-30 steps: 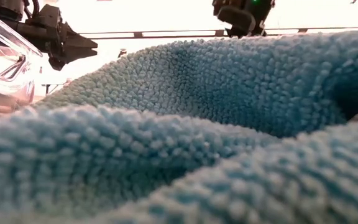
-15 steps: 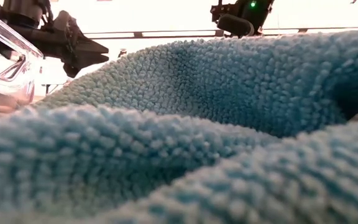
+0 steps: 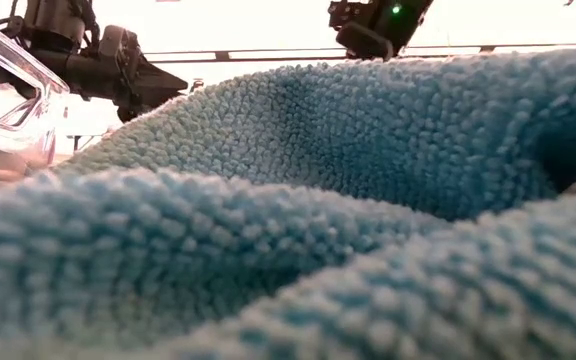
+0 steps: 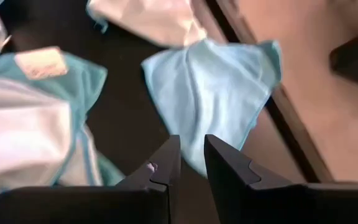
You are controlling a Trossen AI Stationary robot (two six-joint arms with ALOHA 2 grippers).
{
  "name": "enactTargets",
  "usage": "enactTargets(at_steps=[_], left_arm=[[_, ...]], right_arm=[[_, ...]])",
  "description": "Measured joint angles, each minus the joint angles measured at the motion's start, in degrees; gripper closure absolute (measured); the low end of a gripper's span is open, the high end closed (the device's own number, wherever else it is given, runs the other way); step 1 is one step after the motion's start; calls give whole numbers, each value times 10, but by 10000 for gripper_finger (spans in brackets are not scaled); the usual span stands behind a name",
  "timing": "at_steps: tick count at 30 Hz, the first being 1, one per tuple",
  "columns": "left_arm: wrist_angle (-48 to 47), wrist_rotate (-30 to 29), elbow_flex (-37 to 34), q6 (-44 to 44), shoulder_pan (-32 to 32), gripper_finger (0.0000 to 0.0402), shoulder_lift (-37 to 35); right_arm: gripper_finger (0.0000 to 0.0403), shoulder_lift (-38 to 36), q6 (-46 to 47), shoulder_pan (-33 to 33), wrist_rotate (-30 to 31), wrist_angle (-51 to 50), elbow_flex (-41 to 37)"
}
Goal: Sort microfiber towel by color & place in baskets
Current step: Put the blue microfiber towel into the left transparent bin
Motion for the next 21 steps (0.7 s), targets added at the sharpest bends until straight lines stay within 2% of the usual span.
enactTargets(at_steps=[10,21], left_arm=[[0,0,0,0,0,258,-1],[2,0,1,0,0,258,-1]], right_arm=[[335,26,-17,-22,-7,34,-17],[338,127,-48,-26,-2,47,-9]])
